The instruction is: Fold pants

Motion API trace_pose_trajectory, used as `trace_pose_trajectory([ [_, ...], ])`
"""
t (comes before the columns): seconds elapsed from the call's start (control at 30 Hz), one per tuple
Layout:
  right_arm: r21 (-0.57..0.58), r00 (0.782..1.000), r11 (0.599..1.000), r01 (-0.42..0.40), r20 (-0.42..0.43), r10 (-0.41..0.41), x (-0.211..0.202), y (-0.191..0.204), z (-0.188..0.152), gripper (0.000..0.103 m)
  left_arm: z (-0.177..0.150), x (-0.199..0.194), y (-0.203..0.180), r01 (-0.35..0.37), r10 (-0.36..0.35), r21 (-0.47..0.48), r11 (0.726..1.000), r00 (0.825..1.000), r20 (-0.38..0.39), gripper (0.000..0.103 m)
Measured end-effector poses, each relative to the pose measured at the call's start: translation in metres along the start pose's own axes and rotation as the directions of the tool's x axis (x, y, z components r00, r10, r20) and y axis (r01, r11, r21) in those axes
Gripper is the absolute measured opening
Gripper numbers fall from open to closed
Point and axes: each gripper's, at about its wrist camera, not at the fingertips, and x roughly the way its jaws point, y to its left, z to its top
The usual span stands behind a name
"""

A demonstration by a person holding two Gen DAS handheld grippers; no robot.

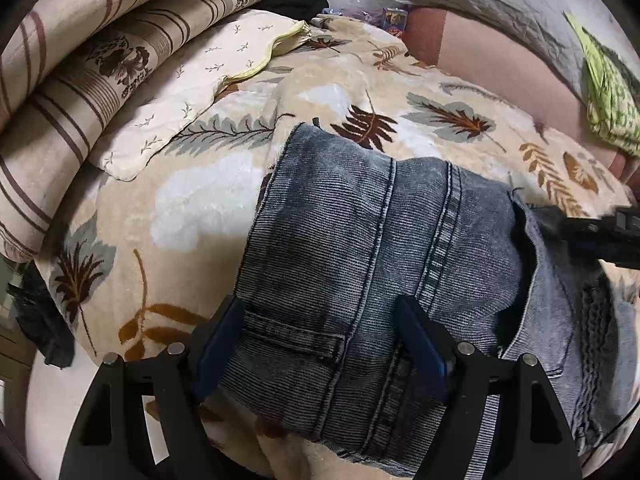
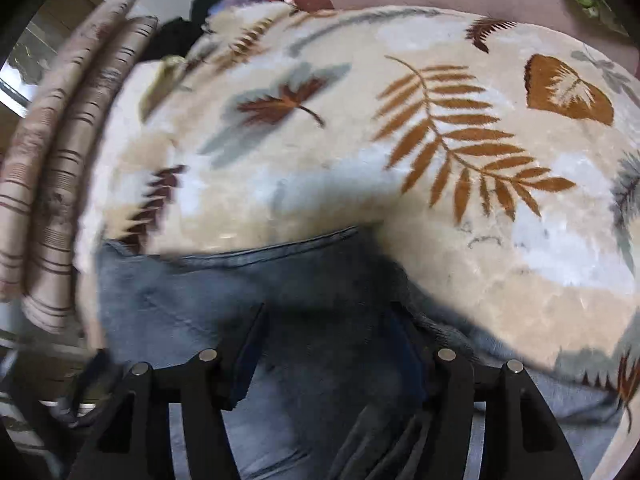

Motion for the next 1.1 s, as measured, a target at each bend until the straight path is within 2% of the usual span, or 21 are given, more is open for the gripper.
trace_pose_trajectory([
  [0.1, -0.018, 0.998, 0.999, -0.030, 0.052, 0.031, -0.033, 0.003, -0.020, 0.064, 0.003, -0.012, 0.017, 0.128, -0.127, -0.091, 0.988, 0.992, 0.012, 0.080],
  [0.13, -0.002, 0.996, 0.998, -0.068, 0.060, 0.068, -0.045, -0.001, -0.028, 0.065, 0.002, -0.021, 0.030, 0.187, -0.187, -0.169, 0.968, 0.982, 0.014, 0.080],
  [0.23, 0.024, 0.988, 0.990, -0.139, 0.068, 0.137, -0.062, -0.010, -0.066, 0.067, -0.003, -0.043, 0.058, 0.300, -0.300, -0.302, 0.905, 0.953, 0.049, 0.080],
  [0.33, 0.059, 0.982, 0.981, -0.186, 0.057, 0.183, -0.068, -0.021, -0.100, 0.067, -0.011, -0.053, 0.077, 0.356, -0.364, -0.398, 0.845, 0.930, 0.058, 0.083],
  [0.47, 0.109, 0.972, 0.966, -0.235, 0.051, 0.230, -0.065, -0.027, -0.131, 0.067, -0.026, -0.039, 0.083, 0.405, -0.475, -0.545, 0.734, 0.880, 0.013, 0.085],
  [0.5, 0.109, 0.972, 0.966, -0.235, 0.050, 0.231, -0.063, -0.026, -0.134, 0.067, -0.028, -0.033, 0.080, 0.402, -0.489, -0.565, 0.721, 0.872, -0.002, 0.085],
  [0.57, 0.102, 0.970, 0.965, -0.240, 0.056, 0.236, -0.061, -0.025, -0.134, 0.067, -0.030, -0.026, 0.073, 0.393, -0.496, -0.579, 0.715, 0.868, -0.022, 0.085],
  [0.6, 0.101, 0.969, 0.964, -0.246, 0.060, 0.241, -0.062, -0.025, -0.136, 0.067, -0.030, -0.023, 0.071, 0.387, -0.486, -0.574, 0.721, 0.874, -0.022, 0.085],
  [0.63, 0.101, 0.966, 0.962, -0.255, 0.064, 0.250, -0.064, -0.024, -0.137, 0.067, -0.028, -0.020, 0.068, 0.371, -0.463, -0.569, 0.734, 0.886, -0.020, 0.085],
  [0.67, 0.101, 0.964, 0.959, -0.264, 0.072, 0.258, -0.066, -0.025, -0.137, 0.067, -0.027, -0.016, 0.068, 0.355, -0.449, -0.577, 0.736, 0.893, -0.023, 0.085],
  [0.8, 0.120, 0.961, 0.955, -0.271, 0.097, 0.260, -0.076, -0.035, -0.140, 0.067, -0.024, -0.002, 0.067, 0.315, -0.430, -0.601, 0.734, 0.901, -0.053, 0.085],
  [0.9, 0.153, 0.960, 0.951, -0.269, 0.120, 0.253, -0.085, -0.049, -0.144, 0.067, -0.024, -0.003, 0.069, 0.300, -0.421, -0.625, 0.720, 0.906, -0.050, 0.085],
  [1.03, 0.189, 0.956, 0.943, -0.275, 0.156, 0.248, -0.101, -0.067, -0.149, 0.067, -0.024, -0.014, 0.068, 0.261, -0.387, -0.647, 0.717, 0.920, -0.057, 0.085],
  [1.1, 0.204, 0.953, 0.936, -0.286, 0.165, 0.255, -0.104, -0.075, -0.151, 0.071, -0.024, -0.012, 0.067, 0.245, -0.374, -0.649, 0.720, 0.925, -0.065, 0.087],
])
